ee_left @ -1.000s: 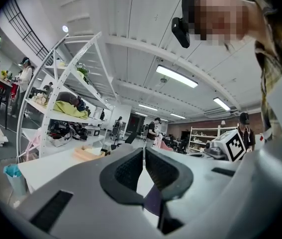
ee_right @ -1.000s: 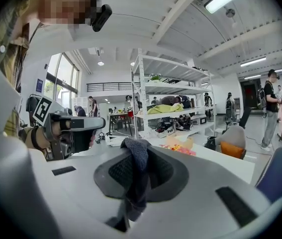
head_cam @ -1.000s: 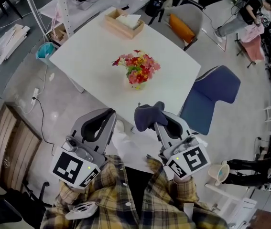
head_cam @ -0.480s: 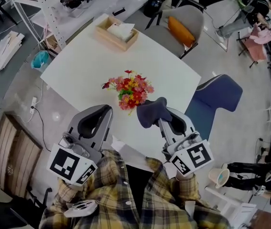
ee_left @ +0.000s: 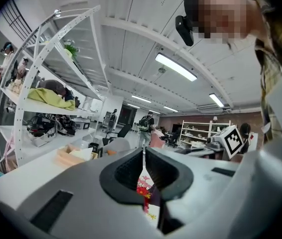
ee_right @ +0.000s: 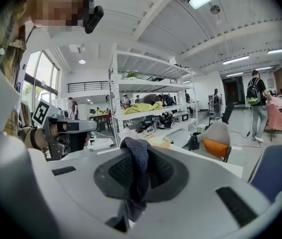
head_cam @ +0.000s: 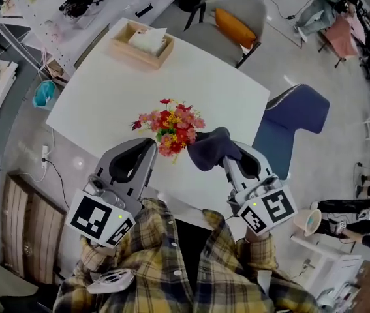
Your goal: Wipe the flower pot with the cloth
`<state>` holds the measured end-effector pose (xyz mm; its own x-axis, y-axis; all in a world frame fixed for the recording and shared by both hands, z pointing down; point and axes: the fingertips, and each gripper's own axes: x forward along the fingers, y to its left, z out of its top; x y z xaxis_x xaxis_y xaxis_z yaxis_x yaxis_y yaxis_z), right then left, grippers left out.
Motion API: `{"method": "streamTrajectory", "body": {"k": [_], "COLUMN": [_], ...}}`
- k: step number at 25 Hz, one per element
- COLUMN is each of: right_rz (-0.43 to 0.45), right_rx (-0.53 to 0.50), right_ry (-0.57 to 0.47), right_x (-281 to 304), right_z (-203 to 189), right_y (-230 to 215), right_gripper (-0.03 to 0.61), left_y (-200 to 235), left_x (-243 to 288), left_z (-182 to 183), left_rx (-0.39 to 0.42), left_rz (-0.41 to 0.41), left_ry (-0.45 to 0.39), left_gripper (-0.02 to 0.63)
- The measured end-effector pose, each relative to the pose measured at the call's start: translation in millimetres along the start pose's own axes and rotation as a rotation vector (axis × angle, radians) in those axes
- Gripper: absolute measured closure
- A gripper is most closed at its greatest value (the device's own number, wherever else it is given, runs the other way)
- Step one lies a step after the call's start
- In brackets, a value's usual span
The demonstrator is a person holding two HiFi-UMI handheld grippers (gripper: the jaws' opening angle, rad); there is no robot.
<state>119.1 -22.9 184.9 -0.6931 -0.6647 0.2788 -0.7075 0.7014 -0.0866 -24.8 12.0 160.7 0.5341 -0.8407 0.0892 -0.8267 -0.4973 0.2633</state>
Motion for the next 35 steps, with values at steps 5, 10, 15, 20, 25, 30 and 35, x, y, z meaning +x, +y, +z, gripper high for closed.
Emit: {"method": "streamTrajectory", "body": {"k": [5,10,15,20,25,30,35], "right_rz": [-0.078,-0.113,-0.148,-0.169,-0.187,-0.186,-0.185], "right_rx": [0.041,0.071,0.103,0.130,0.163,0.190,0.243], "right_ry": [0.002,0.017,0.050,0.094,0.138,0.189,0.217], "right_x": [5,12,20,25,29,34,44], "right_z": [0,-7,-26,-50,-75,-106,-138], "right_y": [-6,-11,-16,-19,-22,-21,-24], "right_gripper": [0.561,0.561,0.561,0.561,0.561,0.561,0.561], "left_y": [8,20,31,38,43,51,56], "left_x": [16,21,26,25,28,28,30], "left_z": [-8,-19,-49,-84,-114,-146,-183], "left_rx": [0.004,-0.003,-0.001,-0.013,0.009,0.038,0.077], "left_rz": [-0.077,-0.098,-0.116,-0.135,-0.147,-0.150,-0.175], "left_ry": [0.056,0.102,0.172,0.245,0.307,0.362,0.408], "left_gripper": [0.592,0.592,0.592,0.591,0.592,0.591,0.591]}}
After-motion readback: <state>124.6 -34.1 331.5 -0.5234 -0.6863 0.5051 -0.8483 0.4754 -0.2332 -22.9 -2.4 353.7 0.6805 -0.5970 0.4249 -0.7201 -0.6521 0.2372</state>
